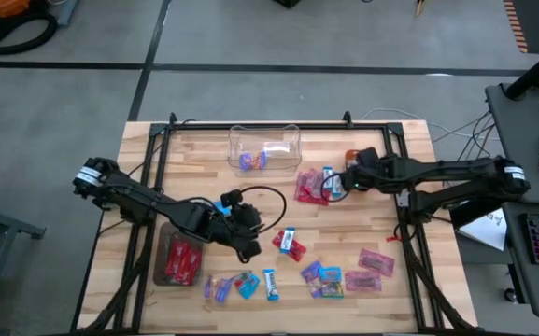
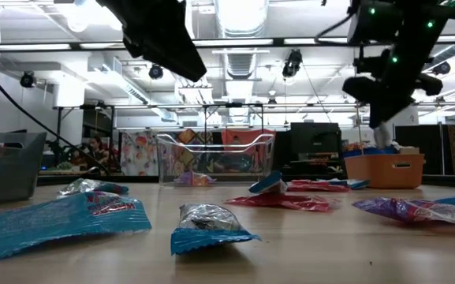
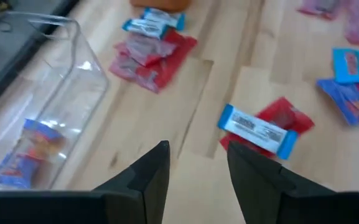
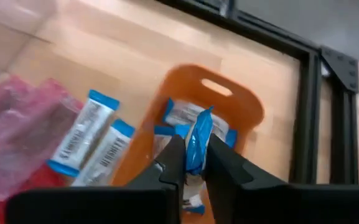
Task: Sort candy
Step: Put the white chocolate into the orange bin, then put the light blue gummy into the transparent bin, then put the white chocolate into the orange bin
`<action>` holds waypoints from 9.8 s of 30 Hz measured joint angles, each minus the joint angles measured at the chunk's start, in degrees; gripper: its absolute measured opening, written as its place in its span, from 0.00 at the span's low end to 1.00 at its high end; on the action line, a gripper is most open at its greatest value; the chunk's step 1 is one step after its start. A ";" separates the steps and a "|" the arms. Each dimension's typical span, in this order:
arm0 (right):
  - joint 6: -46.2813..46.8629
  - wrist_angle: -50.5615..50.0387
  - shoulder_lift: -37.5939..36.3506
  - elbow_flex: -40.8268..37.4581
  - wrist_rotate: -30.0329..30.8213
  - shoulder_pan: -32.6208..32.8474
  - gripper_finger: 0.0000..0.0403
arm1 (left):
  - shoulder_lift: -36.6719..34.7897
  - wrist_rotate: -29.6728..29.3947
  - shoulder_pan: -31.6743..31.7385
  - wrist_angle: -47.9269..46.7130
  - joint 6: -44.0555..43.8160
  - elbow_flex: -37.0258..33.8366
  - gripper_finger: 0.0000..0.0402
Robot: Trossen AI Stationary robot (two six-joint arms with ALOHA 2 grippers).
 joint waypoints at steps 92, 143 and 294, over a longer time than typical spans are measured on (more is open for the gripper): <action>-6.17 10.42 -1.26 -1.46 -1.83 4.32 0.53 | 15.25 19.44 7.69 -28.75 -1.80 14.26 0.01; -4.84 12.54 -1.26 -1.47 -4.62 11.64 0.53 | 11.26 18.27 10.61 -18.47 3.88 -0.87 0.01; -44.73 32.72 14.32 19.99 -36.58 7.63 0.32 | -15.49 23.94 -3.88 18.19 -14.35 -23.28 0.00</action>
